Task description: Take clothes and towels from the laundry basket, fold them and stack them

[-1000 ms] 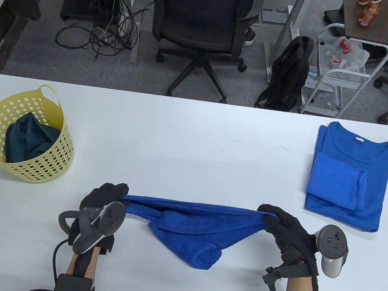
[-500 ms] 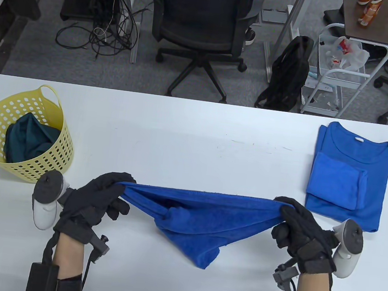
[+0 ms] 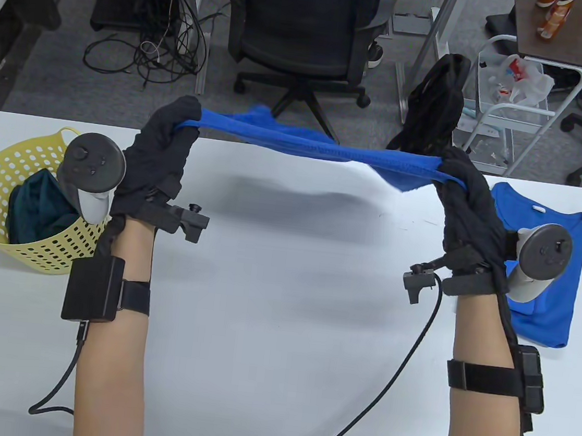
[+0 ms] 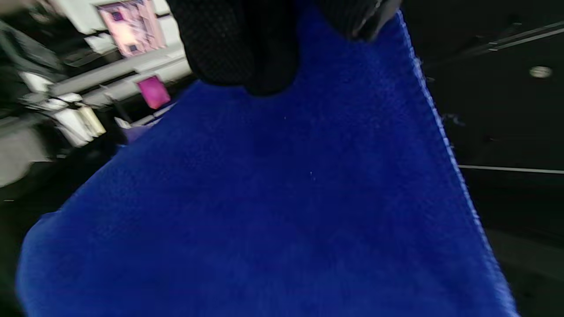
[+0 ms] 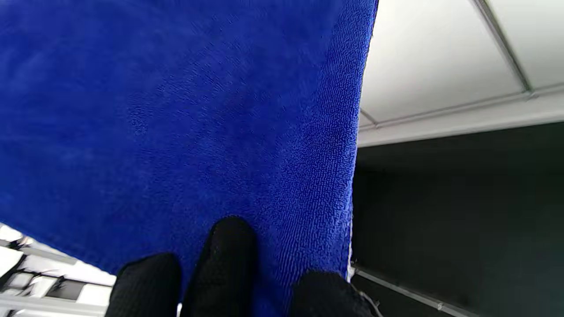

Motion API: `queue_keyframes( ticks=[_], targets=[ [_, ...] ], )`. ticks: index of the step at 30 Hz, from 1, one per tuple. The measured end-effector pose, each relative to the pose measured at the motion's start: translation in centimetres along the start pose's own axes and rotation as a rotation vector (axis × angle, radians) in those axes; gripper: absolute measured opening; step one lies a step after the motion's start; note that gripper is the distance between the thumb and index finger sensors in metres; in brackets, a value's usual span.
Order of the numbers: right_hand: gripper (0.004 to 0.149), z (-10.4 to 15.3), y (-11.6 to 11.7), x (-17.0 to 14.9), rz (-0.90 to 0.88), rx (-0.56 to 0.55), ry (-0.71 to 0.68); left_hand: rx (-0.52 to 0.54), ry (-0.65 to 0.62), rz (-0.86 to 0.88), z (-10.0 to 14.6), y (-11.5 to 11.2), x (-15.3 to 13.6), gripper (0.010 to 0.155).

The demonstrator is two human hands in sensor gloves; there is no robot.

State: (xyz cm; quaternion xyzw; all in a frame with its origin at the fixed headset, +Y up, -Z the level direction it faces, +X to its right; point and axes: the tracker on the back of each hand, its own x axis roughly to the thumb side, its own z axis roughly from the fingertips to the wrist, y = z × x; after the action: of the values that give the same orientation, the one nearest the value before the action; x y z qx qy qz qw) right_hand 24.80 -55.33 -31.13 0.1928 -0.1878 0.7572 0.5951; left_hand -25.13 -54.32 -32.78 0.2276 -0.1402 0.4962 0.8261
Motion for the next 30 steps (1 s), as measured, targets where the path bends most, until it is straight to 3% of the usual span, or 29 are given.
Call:
queue_keyframes(
  ticks=[5, 9, 11, 14, 18, 23, 26, 30],
  targets=[
    [0.041, 5.2, 0.0, -5.2, 0.096, 0.151, 0.124, -0.163, 0.102, -0.062, 6.1, -1.9, -4.1, 0.046],
    [0.041, 12.9, 0.4, -11.0, 0.156, 0.297, 0.341, -0.352, 0.276, -0.089, 14.4, -6.0, -9.0, 0.046],
    [0.042, 16.1, 0.0, -12.1, 0.143, 0.365, 0.416, -0.459, 0.328, -0.096, 18.3, -7.1, -10.1, 0.047],
    [0.043, 19.1, -1.0, -12.1, 0.163, 0.434, 0.456, -0.564, 0.360, -0.111, 21.4, -7.2, -10.2, 0.047],
    [0.043, 21.2, -1.6, -11.2, 0.208, 0.458, 0.470, -0.637, 0.371, -0.133, 22.9, -6.6, -9.2, 0.047],
    [0.046, 21.9, -1.1, -9.9, 0.346, 0.453, 0.430, -0.566, 0.347, -0.185, 23.3, -6.7, -8.2, 0.046],
    [0.047, 21.8, -1.5, -9.5, 0.393, 0.350, 0.384, -0.530, 0.348, -0.180, 23.3, -6.4, -8.2, 0.046],
    [0.048, 21.5, -2.0, -9.3, 0.416, 0.325, 0.366, -0.492, 0.346, -0.096, 23.4, -5.8, -8.6, 0.047]
  ],
)
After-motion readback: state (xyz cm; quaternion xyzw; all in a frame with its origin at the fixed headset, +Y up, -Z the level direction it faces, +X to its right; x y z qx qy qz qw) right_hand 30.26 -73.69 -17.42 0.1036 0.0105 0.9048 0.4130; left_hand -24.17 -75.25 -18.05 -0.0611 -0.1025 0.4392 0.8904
